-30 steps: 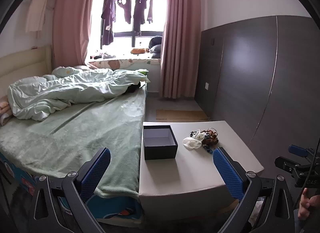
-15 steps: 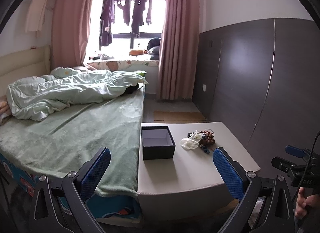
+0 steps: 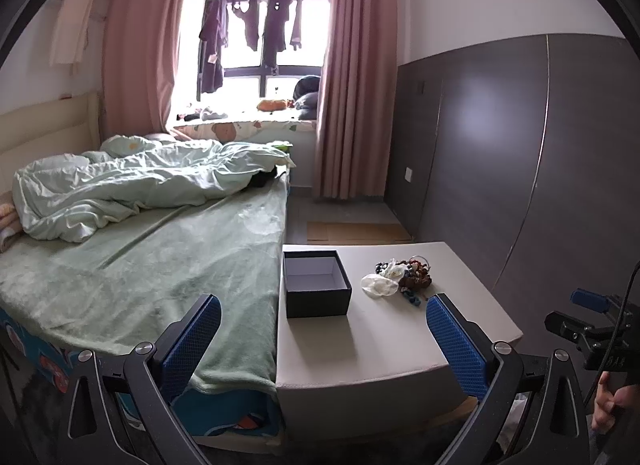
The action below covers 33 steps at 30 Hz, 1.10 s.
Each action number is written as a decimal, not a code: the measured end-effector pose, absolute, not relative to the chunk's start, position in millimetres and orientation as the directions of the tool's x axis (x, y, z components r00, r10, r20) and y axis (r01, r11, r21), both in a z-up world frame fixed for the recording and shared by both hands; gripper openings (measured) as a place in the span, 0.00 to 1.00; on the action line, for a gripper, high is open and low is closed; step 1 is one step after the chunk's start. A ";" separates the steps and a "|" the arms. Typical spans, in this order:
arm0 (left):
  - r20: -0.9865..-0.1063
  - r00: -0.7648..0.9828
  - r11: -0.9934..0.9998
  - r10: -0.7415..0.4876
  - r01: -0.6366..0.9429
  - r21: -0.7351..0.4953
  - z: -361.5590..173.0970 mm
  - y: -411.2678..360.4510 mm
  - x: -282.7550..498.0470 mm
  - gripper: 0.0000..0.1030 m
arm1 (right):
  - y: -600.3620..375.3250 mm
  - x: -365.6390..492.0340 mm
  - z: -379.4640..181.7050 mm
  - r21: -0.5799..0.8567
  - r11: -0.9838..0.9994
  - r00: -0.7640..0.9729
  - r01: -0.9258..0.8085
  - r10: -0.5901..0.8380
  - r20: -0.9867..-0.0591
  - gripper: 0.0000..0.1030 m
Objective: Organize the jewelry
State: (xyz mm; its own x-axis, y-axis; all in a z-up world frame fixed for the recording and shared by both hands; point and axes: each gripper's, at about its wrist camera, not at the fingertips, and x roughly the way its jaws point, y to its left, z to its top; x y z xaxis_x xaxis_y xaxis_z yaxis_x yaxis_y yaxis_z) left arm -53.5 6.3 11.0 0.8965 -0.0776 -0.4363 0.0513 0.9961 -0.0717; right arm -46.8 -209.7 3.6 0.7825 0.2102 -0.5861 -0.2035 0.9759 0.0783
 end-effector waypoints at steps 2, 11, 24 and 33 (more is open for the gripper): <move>-0.446 0.890 0.995 -0.096 0.071 -0.074 9.5 6.9 -49.4 1.00 | -210.9 -45.8 2.8 0.078 0.977 0.785 -0.198 0.206 -0.584 1.00; -0.483 0.867 0.992 -0.122 0.098 -0.075 19.4 4.8 -23.8 1.00 | -218.5 -23.3 -0.1 0.147 0.969 0.772 -0.197 0.246 -0.586 1.00; -0.570 0.788 0.972 -0.233 0.199 -0.122 23.6 -25.7 56.7 0.94 | -223.0 48.1 11.8 0.235 0.955 0.708 -0.183 0.294 -0.642 1.00; -0.670 0.687 0.959 -0.281 0.233 -0.163 2.6 -41.2 115.8 0.84 | -234.4 116.1 4.0 0.325 0.931 0.643 -0.164 0.351 -0.681 0.85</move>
State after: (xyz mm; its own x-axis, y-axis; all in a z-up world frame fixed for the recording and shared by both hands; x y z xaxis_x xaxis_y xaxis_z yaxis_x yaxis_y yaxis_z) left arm 115.8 -41.2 2.6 0.6868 -0.2813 -0.6702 0.2332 0.9586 -0.1633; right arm 116.1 -234.4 4.0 0.6431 0.3510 -0.6806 -0.1645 0.9314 0.3248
